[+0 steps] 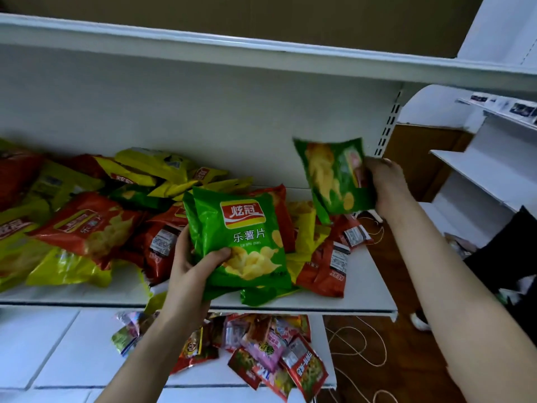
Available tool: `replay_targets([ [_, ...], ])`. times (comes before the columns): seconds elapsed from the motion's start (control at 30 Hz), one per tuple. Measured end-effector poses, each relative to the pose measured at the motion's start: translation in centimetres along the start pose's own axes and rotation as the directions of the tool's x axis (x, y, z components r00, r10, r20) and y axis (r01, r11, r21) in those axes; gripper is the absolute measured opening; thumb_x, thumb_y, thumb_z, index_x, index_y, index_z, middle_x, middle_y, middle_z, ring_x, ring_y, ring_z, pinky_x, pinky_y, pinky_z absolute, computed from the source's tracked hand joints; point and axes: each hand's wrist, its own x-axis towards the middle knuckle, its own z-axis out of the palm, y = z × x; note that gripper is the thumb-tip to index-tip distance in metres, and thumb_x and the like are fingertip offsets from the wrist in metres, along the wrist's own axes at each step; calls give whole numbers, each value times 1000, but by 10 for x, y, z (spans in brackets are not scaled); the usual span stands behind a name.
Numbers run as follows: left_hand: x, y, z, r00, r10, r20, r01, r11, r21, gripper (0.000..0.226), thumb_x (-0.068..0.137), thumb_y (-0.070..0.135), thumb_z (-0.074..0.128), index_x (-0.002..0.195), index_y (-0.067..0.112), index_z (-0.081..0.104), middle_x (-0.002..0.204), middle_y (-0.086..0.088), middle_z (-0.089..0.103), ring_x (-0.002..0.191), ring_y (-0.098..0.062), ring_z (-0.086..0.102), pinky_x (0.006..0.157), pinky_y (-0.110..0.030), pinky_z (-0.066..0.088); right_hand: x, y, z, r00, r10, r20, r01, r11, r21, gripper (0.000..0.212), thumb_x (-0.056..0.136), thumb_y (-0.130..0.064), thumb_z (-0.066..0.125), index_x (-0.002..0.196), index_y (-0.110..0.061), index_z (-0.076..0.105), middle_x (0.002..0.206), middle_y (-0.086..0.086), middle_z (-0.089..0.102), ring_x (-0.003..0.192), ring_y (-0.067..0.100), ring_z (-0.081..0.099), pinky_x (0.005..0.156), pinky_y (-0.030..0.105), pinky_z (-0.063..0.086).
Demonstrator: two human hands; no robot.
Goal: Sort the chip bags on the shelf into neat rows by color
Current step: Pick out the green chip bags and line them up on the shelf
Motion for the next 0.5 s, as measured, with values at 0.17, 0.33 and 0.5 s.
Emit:
replay_targets([
  [0.17,-20,-5,-3,1000,-29,2,29,999,-18,78,60,4,72,128,33,48,109,-7,66,80,-27,70,53,-36,57,-65,22,32,920,-176,351,352,765,-540,11,95,-20,46,97,-16,56,78,-6,57,71,6,55,56,17,41],
  [0.33,-38,7,-16,999,-18,32,20,996,-88,91,40,36,92,122,34,52,99,1,73,82,-22,71,51,-33,55,-105,33,81,645,-588,489,738,313,-598,22,87,-31,48,88,-12,59,77,10,67,71,31,64,59,32,43],
  [0.5,-50,35,-62,1000,16,17,-15,997,-74,116,15,48,94,120,40,45,99,5,73,90,-24,70,61,-33,57,-136,29,152,437,-684,583,869,154,-471,19,82,-28,52,76,-11,58,58,7,63,51,28,61,46,23,36],
])
